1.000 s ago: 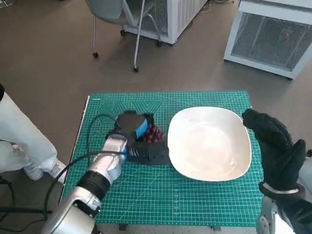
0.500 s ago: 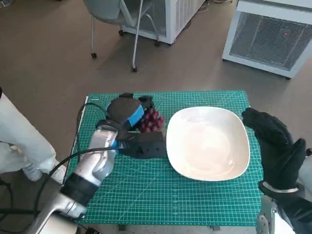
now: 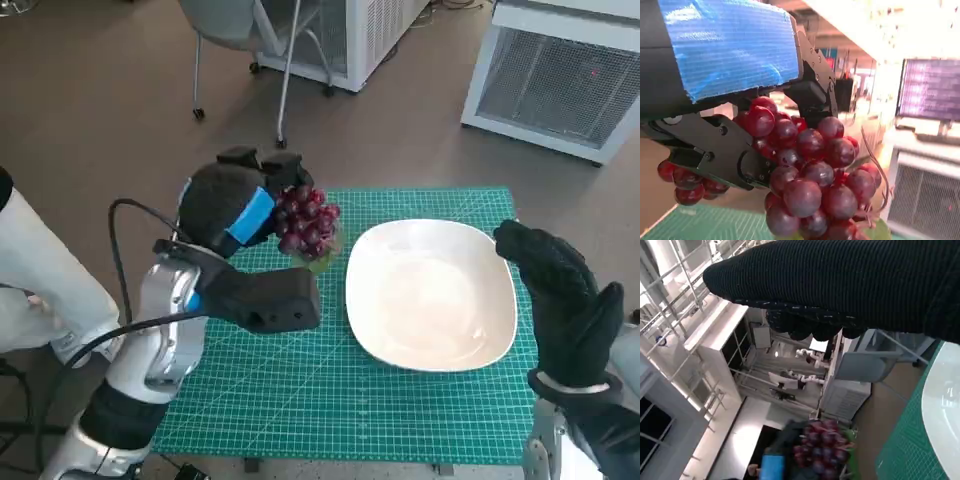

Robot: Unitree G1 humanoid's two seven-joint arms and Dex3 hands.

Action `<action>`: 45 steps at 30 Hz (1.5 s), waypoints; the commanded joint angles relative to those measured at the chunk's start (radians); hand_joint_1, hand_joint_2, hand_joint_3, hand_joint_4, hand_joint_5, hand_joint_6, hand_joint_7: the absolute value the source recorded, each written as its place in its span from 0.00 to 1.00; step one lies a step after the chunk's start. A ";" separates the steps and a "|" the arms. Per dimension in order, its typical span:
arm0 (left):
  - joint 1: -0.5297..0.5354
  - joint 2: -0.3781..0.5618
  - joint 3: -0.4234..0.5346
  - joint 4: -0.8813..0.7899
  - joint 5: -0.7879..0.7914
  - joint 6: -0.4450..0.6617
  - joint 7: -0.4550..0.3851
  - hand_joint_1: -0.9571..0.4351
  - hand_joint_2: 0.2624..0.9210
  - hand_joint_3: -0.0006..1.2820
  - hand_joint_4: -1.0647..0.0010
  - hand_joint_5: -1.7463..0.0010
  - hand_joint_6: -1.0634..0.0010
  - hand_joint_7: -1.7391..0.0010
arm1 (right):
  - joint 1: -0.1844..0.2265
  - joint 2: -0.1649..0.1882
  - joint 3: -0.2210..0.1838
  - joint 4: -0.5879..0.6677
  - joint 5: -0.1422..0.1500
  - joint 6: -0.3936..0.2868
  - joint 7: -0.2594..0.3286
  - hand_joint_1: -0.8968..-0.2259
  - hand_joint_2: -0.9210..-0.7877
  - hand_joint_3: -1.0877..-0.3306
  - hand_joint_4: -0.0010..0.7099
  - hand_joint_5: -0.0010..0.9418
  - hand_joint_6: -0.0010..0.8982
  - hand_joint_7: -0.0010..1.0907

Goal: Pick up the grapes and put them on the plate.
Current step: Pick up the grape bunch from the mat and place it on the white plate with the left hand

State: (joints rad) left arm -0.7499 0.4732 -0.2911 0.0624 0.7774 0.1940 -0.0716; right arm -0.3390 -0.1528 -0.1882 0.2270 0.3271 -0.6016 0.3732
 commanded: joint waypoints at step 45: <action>-0.375 -0.413 -0.260 0.596 0.034 -0.116 -0.043 0.69 1.00 0.09 0.35 0.27 0.49 0.34 | 0.098 0.005 -0.029 -0.094 -0.017 0.022 -0.060 0.64 0.00 0.74 0.78 0.01 0.24 0.59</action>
State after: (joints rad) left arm -1.0791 0.0712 -0.5501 0.6246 0.8198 0.0859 -0.1178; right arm -0.2604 -0.1520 -0.2139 0.1299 0.3164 -0.5853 0.3247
